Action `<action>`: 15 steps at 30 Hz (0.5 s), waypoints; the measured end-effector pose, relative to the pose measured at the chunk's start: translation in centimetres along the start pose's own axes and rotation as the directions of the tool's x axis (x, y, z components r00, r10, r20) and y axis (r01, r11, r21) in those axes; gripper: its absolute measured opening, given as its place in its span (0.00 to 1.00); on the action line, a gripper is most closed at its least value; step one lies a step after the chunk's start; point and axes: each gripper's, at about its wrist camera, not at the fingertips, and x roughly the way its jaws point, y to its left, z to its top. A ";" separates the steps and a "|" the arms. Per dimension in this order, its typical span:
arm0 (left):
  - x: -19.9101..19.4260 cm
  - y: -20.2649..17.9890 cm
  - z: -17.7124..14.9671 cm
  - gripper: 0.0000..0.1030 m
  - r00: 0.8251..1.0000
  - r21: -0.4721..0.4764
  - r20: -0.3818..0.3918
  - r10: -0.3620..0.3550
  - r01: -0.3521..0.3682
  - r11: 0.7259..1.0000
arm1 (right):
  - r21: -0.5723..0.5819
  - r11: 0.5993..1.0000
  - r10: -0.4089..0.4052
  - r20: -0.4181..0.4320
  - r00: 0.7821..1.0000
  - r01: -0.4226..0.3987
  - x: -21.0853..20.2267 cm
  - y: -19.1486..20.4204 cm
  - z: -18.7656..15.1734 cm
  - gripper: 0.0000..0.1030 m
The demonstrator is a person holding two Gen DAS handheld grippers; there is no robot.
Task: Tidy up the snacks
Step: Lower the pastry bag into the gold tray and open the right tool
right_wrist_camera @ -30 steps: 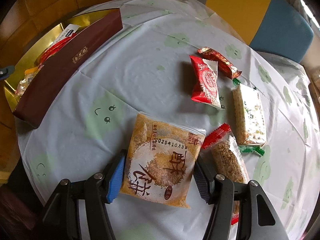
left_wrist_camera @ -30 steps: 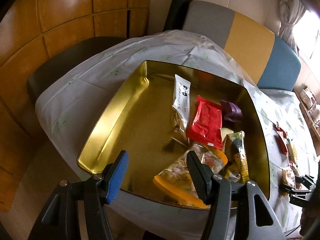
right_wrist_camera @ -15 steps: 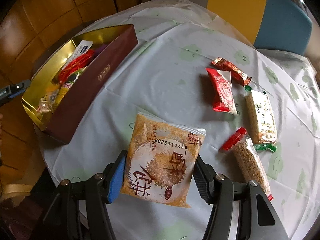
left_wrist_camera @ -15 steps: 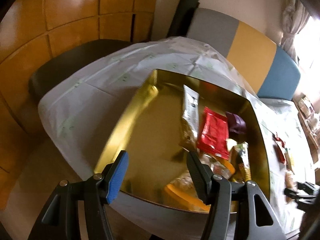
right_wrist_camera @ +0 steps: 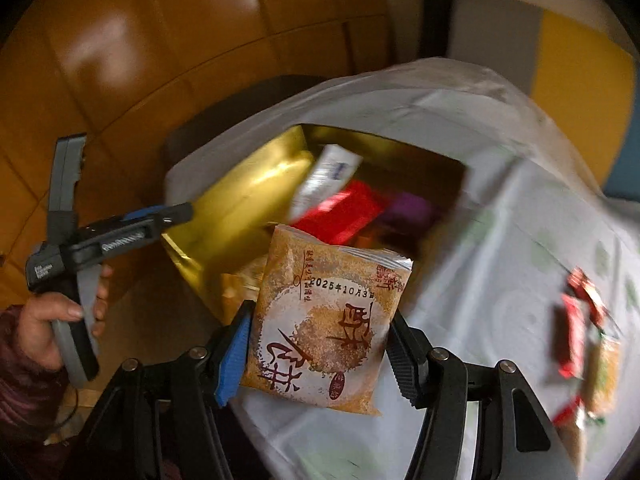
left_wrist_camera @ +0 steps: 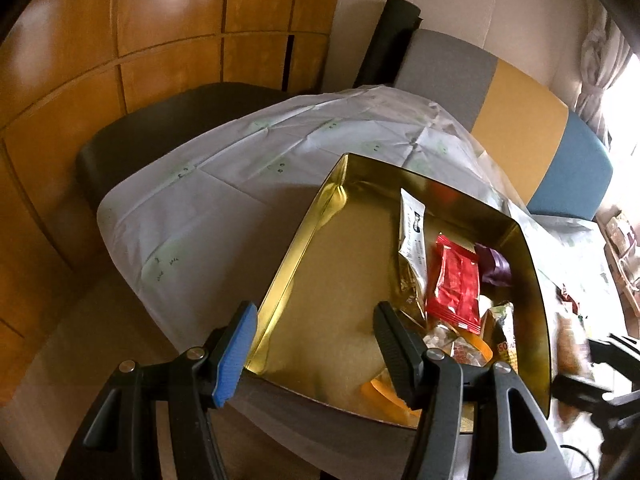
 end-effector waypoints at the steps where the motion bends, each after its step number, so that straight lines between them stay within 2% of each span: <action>1: 0.1 0.1 0.0 0.59 1.000 -0.002 -0.003 0.001 -0.001 1.000 | -0.001 1.000 0.019 -0.011 1.000 -0.019 0.9 0.6 0.5 0.60; 6: 0.2 0.7 -0.3 0.59 1.000 -0.017 -0.009 0.002 -0.003 1.000 | 0.047 0.997 0.067 -0.048 0.997 -0.064 4.9 2.4 2.7 0.60; 11: 0.5 1.2 -0.5 0.59 1.000 -0.019 -0.019 -0.006 0.006 1.000 | 0.130 0.987 0.100 -0.083 0.991 -0.089 8.9 2.3 3.9 0.63; 15: 0.9 1.2 -0.9 0.59 1.000 -0.021 -0.029 -0.007 0.006 1.000 | 0.105 0.993 0.060 -0.119 0.991 -0.047 9.9 2.7 3.2 0.62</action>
